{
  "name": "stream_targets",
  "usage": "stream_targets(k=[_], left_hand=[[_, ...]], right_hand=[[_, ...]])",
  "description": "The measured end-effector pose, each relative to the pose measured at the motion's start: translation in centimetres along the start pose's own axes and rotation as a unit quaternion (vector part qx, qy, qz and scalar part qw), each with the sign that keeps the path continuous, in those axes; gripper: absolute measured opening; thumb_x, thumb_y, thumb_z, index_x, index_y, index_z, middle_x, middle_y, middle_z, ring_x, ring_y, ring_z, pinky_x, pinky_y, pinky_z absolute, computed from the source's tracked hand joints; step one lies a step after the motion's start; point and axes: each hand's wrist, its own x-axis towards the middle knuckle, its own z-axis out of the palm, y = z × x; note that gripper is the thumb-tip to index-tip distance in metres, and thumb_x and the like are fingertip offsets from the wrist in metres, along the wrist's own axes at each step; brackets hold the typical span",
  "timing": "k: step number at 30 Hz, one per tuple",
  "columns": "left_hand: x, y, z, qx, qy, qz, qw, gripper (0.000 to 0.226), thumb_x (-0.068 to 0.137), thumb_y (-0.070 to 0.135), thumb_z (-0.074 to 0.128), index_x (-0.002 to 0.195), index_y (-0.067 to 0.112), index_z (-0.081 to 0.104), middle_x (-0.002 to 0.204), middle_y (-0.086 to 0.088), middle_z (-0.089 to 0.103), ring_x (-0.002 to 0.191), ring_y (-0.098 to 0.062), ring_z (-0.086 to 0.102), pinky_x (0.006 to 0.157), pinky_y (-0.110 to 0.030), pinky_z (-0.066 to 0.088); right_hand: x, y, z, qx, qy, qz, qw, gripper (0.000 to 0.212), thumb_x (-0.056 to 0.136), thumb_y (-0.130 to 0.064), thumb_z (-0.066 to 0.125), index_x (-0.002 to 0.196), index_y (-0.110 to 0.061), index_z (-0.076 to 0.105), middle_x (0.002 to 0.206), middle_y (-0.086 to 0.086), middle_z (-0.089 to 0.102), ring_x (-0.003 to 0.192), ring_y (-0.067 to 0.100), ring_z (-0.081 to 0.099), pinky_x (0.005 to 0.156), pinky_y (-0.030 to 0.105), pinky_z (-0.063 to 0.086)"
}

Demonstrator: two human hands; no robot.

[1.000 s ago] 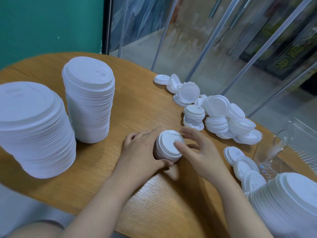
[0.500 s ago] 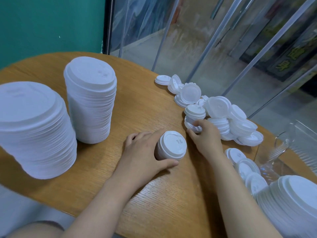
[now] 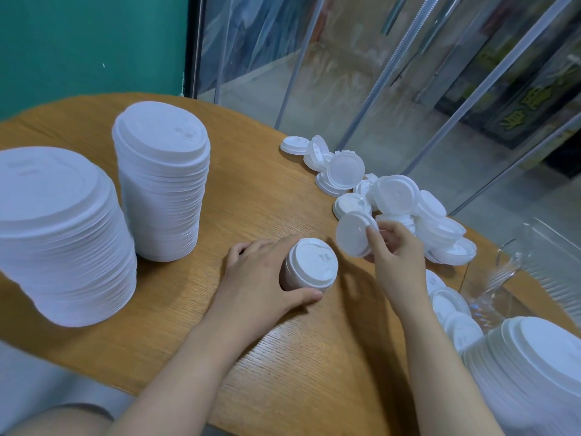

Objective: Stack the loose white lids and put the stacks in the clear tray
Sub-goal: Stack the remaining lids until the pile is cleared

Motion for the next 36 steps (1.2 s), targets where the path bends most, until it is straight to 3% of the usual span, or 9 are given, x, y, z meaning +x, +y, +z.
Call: stream_targets(k=[3,5,9,13,20,26,29,32,36], left_hand=[[-0.1,0.1,-0.1,-0.002,0.0,0.001,1.0,0.083,0.07,0.075,0.075,0.143,0.05,0.043,0.118,0.033,0.043,0.126,0.009,0.028,0.117,-0.031,0.017],[-0.1,0.1,0.0,0.0,0.001,0.001,1.0,0.084,0.07,0.076,0.075,0.143,0.05,0.043,0.127,0.031,0.049,0.129,0.008,0.03,0.118,-0.034,0.017],[0.0,0.0,0.1,0.004,0.001,0.005,1.0,0.084,0.069,0.078,0.073,0.143,0.05,0.042,0.133,0.029,0.053,0.133,0.006,0.036,0.119,-0.036,0.019],[0.0,-0.2,0.1,0.005,0.001,0.007,1.0,0.084,0.069,0.077,0.074,0.142,0.05,0.043,0.125,0.034,0.048,0.133,0.006,0.036,0.118,-0.035,0.018],[0.1,-0.3,0.4,0.011,0.0,0.014,1.0,0.084,0.068,0.078,0.074,0.141,0.05,0.044,0.119,0.038,0.042,0.131,0.007,0.038,0.117,-0.033,0.02],[0.0,-0.4,0.4,0.013,0.005,0.021,1.0,0.082,0.068,0.08,0.072,0.14,0.051,0.044,0.121,0.038,0.043,0.129,0.008,0.038,0.117,-0.034,0.021],[0.0,-0.4,0.5,0.016,0.006,0.023,1.0,0.083,0.068,0.078,0.074,0.141,0.05,0.045,0.119,0.04,0.042,0.13,0.008,0.038,0.117,-0.033,0.021],[-0.1,-0.4,0.5,0.011,0.01,0.024,1.0,0.082,0.068,0.077,0.075,0.14,0.05,0.046,0.114,0.043,0.039,0.128,0.009,0.038,0.117,-0.033,0.022],[0.0,-0.5,0.5,0.013,0.017,0.029,0.999,0.082,0.068,0.078,0.073,0.14,0.051,0.044,0.119,0.037,0.044,0.129,0.007,0.04,0.116,-0.034,0.023]], right_hand=[[-1.0,0.6,-0.1,0.018,0.024,0.033,0.999,0.027,0.093,-0.043,0.061,0.118,-0.034,0.066,0.109,-0.002,0.075,0.101,0.02,0.071,0.088,0.056,0.058],[-1.4,1.1,0.0,0.023,0.037,0.051,0.998,0.028,0.095,-0.042,0.057,0.12,-0.036,0.066,0.112,-0.004,0.073,0.101,0.02,0.07,0.09,0.055,0.057],[-2.4,1.8,0.3,0.033,0.037,0.09,0.995,0.019,0.106,-0.035,0.054,0.119,-0.03,0.068,0.108,-0.002,0.072,0.073,0.012,0.067,0.067,0.033,0.057],[-3.1,1.9,0.2,0.031,0.011,0.103,0.994,0.035,0.093,-0.039,0.074,0.124,-0.026,0.066,0.108,-0.011,0.071,0.095,0.01,0.068,0.086,0.031,0.056],[-3.3,2.2,0.2,-0.027,-0.049,0.085,0.995,0.078,0.072,-0.042,0.093,0.138,-0.032,0.054,0.119,-0.014,0.064,0.103,0.004,0.064,0.087,0.025,0.052],[-3.0,1.5,0.0,-0.048,-0.062,0.048,0.996,0.053,0.075,-0.04,0.092,0.113,-0.048,0.055,0.113,-0.017,0.061,0.097,0.004,0.062,0.082,0.023,0.051],[-3.0,1.8,0.0,-0.051,-0.022,0.043,0.998,0.05,0.077,-0.047,0.088,0.12,-0.037,0.064,0.116,-0.014,0.06,0.097,0.003,0.062,0.084,0.026,0.053],[-3.1,1.6,-0.2,0.011,0.015,0.044,0.999,0.048,0.081,-0.048,0.085,0.123,-0.033,0.068,0.122,-0.013,0.067,0.1,0.001,0.065,0.077,0.015,0.049],[-4.0,0.0,-0.3,0.073,-0.037,-0.003,0.997,0.047,0.081,-0.04,0.084,0.125,-0.034,0.068,0.12,-0.015,0.072,0.109,0.006,0.066,0.082,0.017,0.052]])
